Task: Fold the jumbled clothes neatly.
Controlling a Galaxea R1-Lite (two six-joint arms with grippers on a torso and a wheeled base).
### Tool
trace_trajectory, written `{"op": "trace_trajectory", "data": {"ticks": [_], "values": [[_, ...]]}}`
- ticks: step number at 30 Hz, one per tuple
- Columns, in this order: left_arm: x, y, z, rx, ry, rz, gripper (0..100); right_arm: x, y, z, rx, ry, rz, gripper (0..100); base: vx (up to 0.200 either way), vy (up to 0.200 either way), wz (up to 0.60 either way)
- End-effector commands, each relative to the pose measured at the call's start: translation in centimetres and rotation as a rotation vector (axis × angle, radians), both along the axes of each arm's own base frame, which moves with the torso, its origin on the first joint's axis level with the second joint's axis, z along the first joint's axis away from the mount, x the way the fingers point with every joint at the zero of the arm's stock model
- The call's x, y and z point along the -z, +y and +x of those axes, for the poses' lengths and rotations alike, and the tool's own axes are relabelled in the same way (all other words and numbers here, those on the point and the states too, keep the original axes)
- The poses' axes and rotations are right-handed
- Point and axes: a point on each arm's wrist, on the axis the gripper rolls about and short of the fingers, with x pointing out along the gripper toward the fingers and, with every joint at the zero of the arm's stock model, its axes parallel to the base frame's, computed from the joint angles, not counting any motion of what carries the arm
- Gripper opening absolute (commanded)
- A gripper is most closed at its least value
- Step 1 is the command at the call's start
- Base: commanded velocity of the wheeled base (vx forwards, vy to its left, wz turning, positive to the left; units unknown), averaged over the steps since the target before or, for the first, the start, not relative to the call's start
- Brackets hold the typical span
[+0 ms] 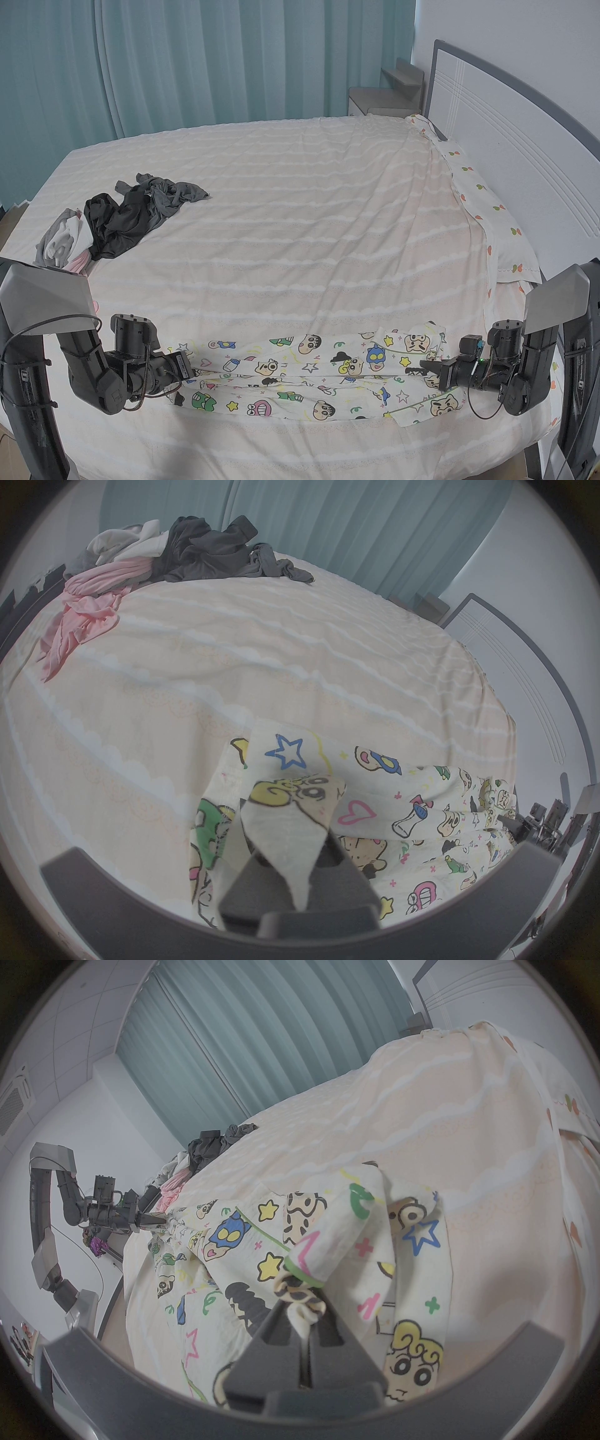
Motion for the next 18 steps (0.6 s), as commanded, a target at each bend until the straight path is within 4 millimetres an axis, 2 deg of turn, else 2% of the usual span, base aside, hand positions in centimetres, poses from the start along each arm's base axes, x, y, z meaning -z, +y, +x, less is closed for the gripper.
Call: {"op": "trace_trajectory", "data": {"ticks": [1,9,15,18], "values": [[0.4,0.0,0.0,-0.002,0.014,0.000,100,-0.2,0.0,-0.1,0.002,-0.008,0.002,100,0.000,0.000,0.00],[0.5,0.0,0.0,-0.002,0.018,0.003,100,-0.8,-0.2,0.1,0.011,-0.027,0.007,100,0.000,0.000,0.00],[0.4,0.3,-0.2,-0.019,-0.008,0.000,100,-2.1,-1.8,0.2,0.069,-0.065,0.010,100,0.000,0.000,0.00],[0.5,0.7,-0.9,-0.028,-0.010,-0.004,100,-2.6,-4.2,0.3,0.147,-0.080,0.010,100,0.000,0.000,0.00]]}}
